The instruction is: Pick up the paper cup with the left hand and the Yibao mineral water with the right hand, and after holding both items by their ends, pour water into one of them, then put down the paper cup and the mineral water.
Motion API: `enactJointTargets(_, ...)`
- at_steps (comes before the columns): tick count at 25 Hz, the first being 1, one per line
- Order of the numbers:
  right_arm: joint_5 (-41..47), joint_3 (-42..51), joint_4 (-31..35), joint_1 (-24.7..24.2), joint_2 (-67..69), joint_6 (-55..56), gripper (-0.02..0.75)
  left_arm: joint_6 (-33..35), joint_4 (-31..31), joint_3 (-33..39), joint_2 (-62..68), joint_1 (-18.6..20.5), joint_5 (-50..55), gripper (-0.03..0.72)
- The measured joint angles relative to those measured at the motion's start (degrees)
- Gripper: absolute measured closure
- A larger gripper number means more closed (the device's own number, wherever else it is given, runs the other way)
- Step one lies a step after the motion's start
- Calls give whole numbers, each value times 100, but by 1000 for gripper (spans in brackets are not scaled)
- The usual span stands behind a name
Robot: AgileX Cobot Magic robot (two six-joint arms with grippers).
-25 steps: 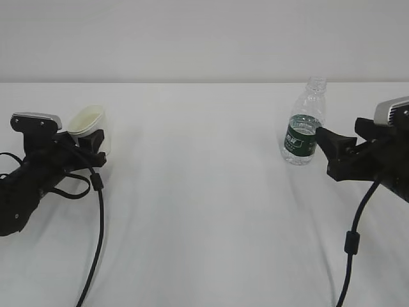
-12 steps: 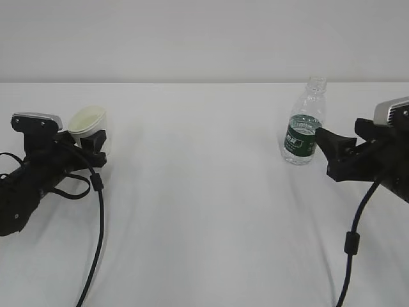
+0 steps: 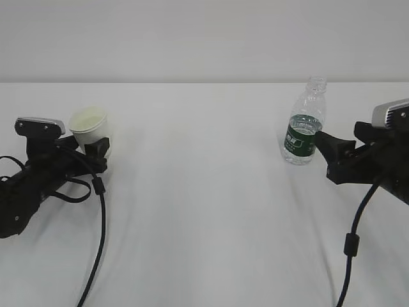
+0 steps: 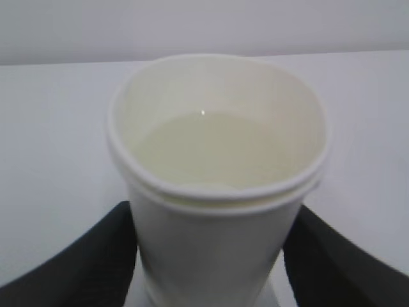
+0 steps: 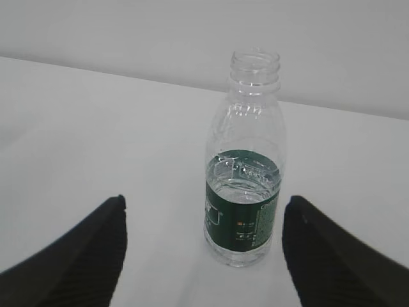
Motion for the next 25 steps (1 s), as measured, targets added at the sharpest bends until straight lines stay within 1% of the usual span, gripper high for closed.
enactJointTargets(4,9,0,-11,0,0,0,163,93,24,10,0,0,139,171)
enactJointTargets(12,13,0,-23,0,0,0,164,210,24,34,-97,0,173,167)
enactJointTargets(17,13,0,-35,0,0,0,164,222,24,311,-261,0,173,148)
enactJointTargets(25,22,0,-92,0,0,0,163,222,14,632,-698,0,182,145)
